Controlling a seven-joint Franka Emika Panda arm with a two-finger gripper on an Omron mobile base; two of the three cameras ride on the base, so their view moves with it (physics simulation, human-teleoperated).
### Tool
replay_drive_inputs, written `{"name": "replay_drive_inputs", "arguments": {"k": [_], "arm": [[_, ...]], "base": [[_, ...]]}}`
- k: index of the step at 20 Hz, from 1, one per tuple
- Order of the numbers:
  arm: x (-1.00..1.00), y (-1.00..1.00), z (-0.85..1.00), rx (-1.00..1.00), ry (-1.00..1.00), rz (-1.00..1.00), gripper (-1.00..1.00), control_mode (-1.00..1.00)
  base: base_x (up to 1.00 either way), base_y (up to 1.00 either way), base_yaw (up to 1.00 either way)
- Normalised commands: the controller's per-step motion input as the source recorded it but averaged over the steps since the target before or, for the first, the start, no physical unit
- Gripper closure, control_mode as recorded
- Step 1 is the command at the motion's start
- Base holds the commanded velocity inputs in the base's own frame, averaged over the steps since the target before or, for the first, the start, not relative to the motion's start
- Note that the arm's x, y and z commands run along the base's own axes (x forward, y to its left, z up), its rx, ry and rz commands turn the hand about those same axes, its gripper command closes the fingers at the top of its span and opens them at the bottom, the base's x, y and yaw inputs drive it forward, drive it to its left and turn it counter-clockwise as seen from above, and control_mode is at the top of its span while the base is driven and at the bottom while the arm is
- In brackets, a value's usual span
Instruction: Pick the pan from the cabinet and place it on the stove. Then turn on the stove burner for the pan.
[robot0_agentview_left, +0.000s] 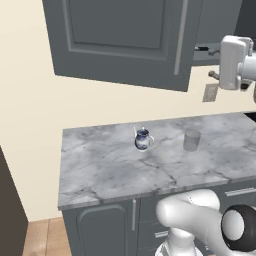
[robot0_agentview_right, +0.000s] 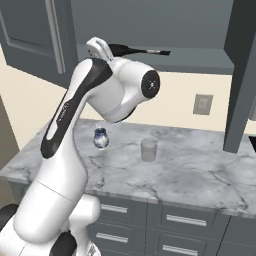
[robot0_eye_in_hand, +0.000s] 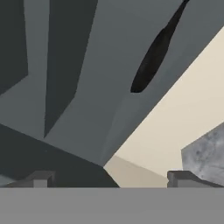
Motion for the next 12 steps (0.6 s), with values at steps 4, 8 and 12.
{"name": "replay_drive_inputs", "arguments": {"k": [4, 8, 12], "arm": [[0.36, 0.23, 0.0, 0.04, 0.12, 0.15, -1.0, -1.0], [0.19, 0.29, 0.0, 0.0, 0.12, 0.13, -1.0, -1.0], [0.15, 0.32, 0.0, 0.0, 0.12, 0.13, -1.0, -1.0]], "base": [[0.0, 0.0, 0.0], [0.0, 0.0, 0.0], [0.0, 0.0, 0.0]]}}
